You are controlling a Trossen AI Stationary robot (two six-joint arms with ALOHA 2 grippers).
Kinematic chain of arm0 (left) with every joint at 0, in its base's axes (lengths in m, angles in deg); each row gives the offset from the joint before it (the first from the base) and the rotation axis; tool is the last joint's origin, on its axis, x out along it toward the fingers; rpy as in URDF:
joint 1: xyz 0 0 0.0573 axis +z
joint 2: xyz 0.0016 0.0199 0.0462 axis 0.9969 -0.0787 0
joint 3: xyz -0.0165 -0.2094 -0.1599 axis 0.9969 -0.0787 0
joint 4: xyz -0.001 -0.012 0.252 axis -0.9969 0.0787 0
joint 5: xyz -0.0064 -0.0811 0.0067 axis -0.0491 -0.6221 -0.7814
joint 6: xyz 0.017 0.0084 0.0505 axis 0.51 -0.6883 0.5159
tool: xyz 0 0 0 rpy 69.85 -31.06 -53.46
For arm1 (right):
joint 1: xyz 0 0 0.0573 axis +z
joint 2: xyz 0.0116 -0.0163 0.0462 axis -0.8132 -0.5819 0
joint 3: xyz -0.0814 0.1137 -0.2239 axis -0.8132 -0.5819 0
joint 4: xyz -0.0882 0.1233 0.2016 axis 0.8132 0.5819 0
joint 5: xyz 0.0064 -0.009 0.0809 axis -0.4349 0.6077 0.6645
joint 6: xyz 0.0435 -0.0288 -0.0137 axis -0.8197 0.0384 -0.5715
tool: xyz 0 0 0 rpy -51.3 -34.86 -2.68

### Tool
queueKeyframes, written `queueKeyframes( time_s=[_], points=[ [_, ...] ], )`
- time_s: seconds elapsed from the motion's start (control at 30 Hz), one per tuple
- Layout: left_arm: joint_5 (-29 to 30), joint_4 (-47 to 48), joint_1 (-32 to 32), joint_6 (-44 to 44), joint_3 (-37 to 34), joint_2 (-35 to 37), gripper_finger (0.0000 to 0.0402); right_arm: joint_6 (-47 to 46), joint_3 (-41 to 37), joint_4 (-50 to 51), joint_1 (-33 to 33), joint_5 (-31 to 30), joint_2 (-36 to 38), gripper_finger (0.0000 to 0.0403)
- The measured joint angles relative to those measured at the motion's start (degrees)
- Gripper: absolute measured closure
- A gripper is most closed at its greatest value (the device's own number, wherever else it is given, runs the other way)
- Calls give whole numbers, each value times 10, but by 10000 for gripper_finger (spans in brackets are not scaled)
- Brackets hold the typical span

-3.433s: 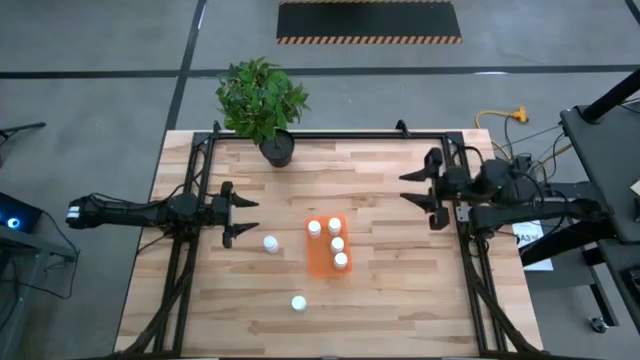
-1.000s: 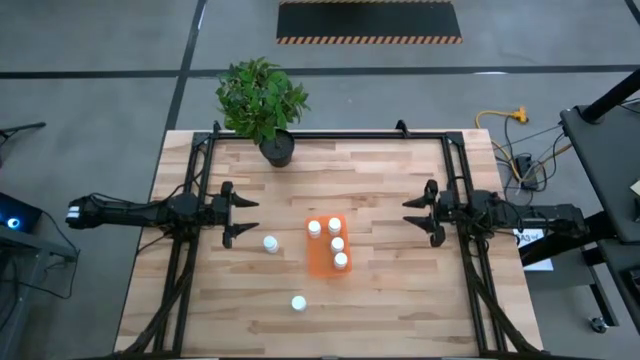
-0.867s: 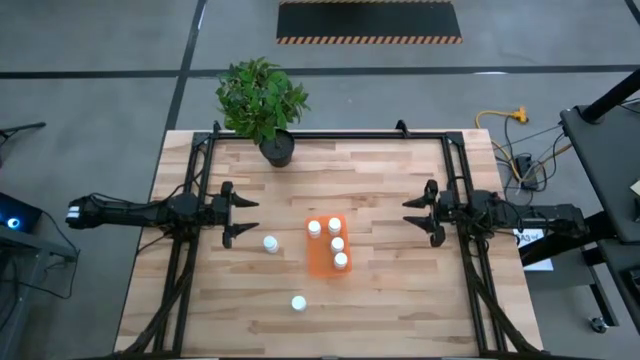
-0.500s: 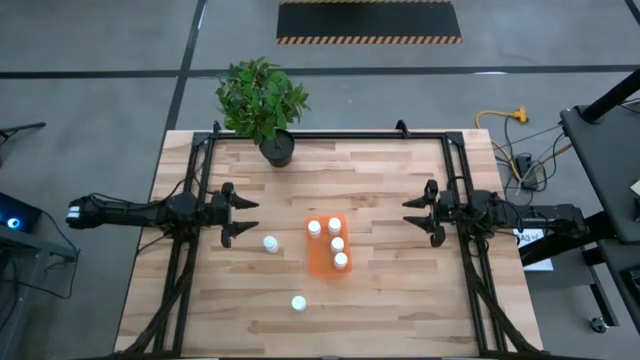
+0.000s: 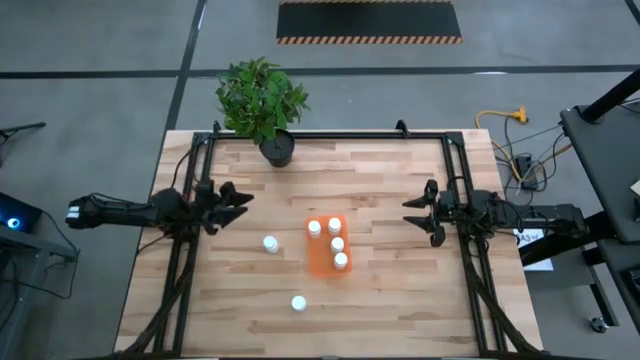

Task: Pick and place pill bottles into a basket
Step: Put the white pill bottle into the orange container

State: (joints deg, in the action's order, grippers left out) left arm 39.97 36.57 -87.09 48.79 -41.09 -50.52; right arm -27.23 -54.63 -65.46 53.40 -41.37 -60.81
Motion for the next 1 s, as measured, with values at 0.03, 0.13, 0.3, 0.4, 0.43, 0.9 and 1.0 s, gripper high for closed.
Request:
queueKeyframes(
  time_s=[0.03, 0.13, 0.3, 0.4, 0.43, 0.9, 1.0],
  points=[
    [-9, -19, 0, 0, 0, 0, 134, 0, 0, 0, 0, 0, 0, 209],
    [-30, -68, -1, -1, 1, 0, 134, 0, 0, 0, 0, 0, 0, 209],
    [-38, -115, 0, -26, 8, 0, 134, 0, 0, 0, 0, 0, 0, 209],
    [-42, -112, 0, -29, 21, -4, 134, 0, 0, 0, 0, 0, 0, 209],
    [-42, -112, 0, -29, 28, -8, 134, 0, 0, 0, 0, 0, 0, 209],
    [-81, -104, 0, 121, 192, -144, 134, 0, 0, 0, 0, 0, 0, 209],
    [-97, -69, 0, 139, 239, -169, 134, 0, 0, 0, 0, 0, 0, 209]
  ],
)
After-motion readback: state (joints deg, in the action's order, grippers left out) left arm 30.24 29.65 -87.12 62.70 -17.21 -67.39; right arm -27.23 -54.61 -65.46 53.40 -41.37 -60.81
